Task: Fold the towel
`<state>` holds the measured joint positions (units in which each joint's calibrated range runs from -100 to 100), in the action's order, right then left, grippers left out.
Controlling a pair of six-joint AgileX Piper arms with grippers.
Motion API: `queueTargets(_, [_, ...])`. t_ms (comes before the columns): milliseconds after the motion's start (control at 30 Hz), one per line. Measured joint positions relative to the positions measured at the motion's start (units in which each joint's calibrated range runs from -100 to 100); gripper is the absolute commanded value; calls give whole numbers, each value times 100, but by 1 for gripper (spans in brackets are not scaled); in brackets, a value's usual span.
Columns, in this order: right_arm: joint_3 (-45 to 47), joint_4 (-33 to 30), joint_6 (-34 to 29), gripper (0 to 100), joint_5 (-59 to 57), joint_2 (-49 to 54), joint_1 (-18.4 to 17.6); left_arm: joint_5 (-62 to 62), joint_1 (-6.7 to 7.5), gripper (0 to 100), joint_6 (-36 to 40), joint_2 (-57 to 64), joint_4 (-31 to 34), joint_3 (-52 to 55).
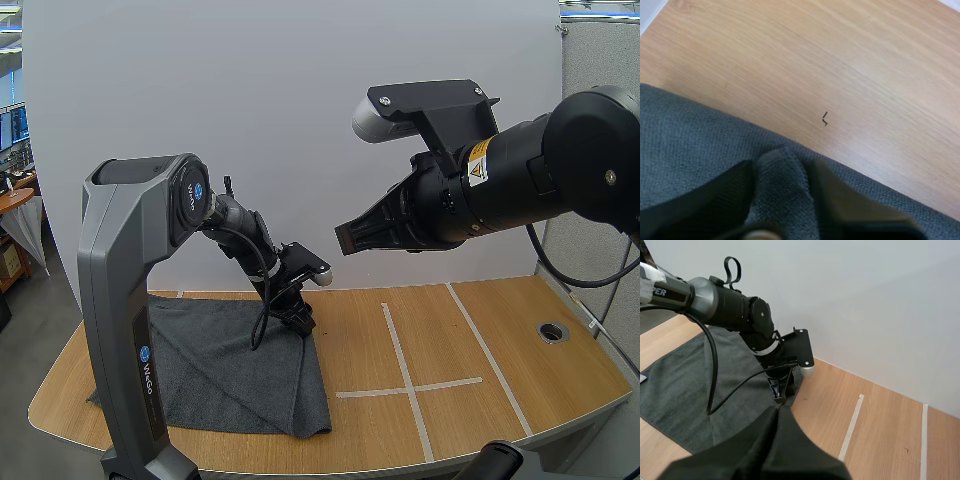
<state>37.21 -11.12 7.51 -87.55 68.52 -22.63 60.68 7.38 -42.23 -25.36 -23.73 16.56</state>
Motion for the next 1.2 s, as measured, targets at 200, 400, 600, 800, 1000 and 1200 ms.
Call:
queueTargets(200, [0, 0, 0, 0, 0, 0, 0, 152, 0, 0, 92, 0, 0, 0])
queueTargets(400, [0, 0, 0, 0, 0, 0, 0, 205, 0, 0, 222, 75, 4, 0])
queueTargets(600, [0, 0, 0, 0, 0, 0, 0, 270, 0, 0, 442, 454, 183, 0])
queueTargets(800, [0, 0, 0, 0, 0, 0, 0, 899, -221, 0, 859, 781, 627, 0])
queueTargets(1000, [0, 0, 0, 0, 0, 0, 0, 1544, -541, 0, 928, 1001, 728, 0])
queueTargets(1200, [0, 0, 0, 0, 0, 0, 0, 1854, -908, 0, 910, 1483, 728, 269])
